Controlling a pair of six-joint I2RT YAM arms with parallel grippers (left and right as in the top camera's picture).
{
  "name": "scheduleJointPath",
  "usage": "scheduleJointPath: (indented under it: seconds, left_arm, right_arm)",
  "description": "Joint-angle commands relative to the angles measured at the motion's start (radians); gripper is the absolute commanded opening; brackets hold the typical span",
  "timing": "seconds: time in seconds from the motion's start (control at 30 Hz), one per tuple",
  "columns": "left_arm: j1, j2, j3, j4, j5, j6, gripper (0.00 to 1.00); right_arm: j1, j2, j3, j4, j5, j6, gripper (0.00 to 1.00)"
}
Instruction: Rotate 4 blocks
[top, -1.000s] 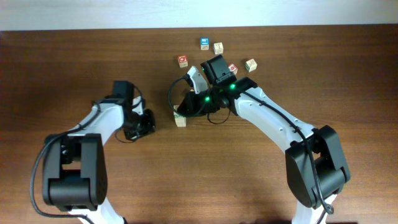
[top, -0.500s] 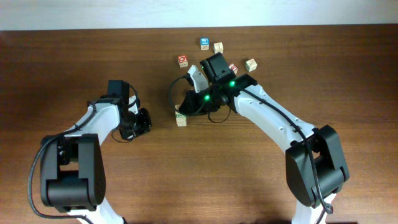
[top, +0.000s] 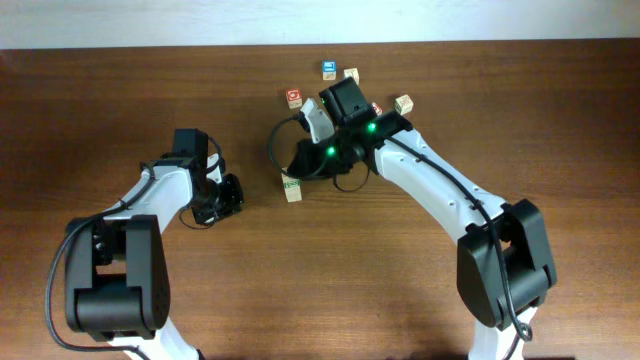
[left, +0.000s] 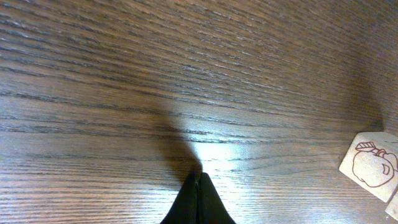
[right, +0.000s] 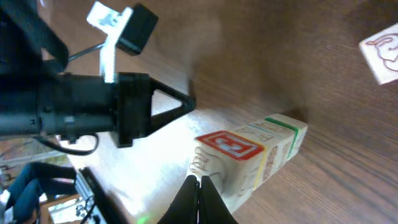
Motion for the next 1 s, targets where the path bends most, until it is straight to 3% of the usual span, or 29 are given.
scheduleJointPath:
  seconds: [0.0, 0.17, 0.2, 0.23, 0.27, 0.3, 0.4, 0.6, 0.73, 0.8, 0.87, 0.97]
  left_arm:
    - [0.005, -0.001, 0.010, -0.008, -0.074, -0.001, 0.00]
    - [0.003, -0.218, 0.159, -0.159, -0.074, 0.177, 0.00]
    - [0.003, -0.277, 0.176, -0.184, -0.075, 0.217, 0.00]
    - [0.003, -0.389, 0.183, -0.201, -0.075, 0.302, 0.06]
    - [0.003, -0.468, 0.183, -0.213, -0.075, 0.336, 0.30]
    - [0.003, -0.535, 0.183, -0.233, -0.088, 0.336, 1.00]
    - [0.003, -0.671, 0.183, -0.249, -0.090, 0.335, 0.99]
    - [0.003, -0.719, 0.183, -0.249, -0.090, 0.335, 0.99]
    - [0.003, -0.719, 0.183, -0.249, -0.090, 0.335, 0.99]
    - [0.003, -0.719, 0.183, -0.249, -0.090, 0.335, 0.99]
    - [0.003, -0.719, 0.183, -0.249, -0.090, 0.335, 0.99]
    - [0.003, -0.720, 0.183, -0.249, -0.090, 0.335, 0.99]
  right_arm:
    - [-0.010, -0.007, 0.185, -0.111, -0.026, -0.092, 0.05]
    - [-0.087, -0.040, 0.752, -0.631, 0.254, -0.224, 0.28]
    - [-0.094, -0.050, 0.821, -0.704, 0.343, -0.224, 0.39]
    - [-0.098, -0.071, 0.901, -0.795, 0.473, -0.224, 0.60]
    - [-0.098, -0.093, 0.957, -0.869, 0.562, -0.224, 0.94]
    - [-0.098, -0.119, 0.997, -0.938, 0.626, -0.224, 0.98]
    - [-0.097, -0.224, 1.013, -1.025, 0.664, -0.209, 0.98]
    - [-0.097, -0.478, 1.011, -1.024, 0.422, -0.201, 0.98]
    - [-0.097, -0.558, 1.011, -1.024, 0.448, -0.217, 0.98]
    - [-0.109, -0.560, 0.990, -1.022, 0.555, -0.325, 0.98]
    - [-0.166, -0.594, 0.891, -0.970, 0.561, -0.399, 0.98]
    - [-0.334, -0.826, 0.387, -0.559, 0.570, -0.401, 0.98]
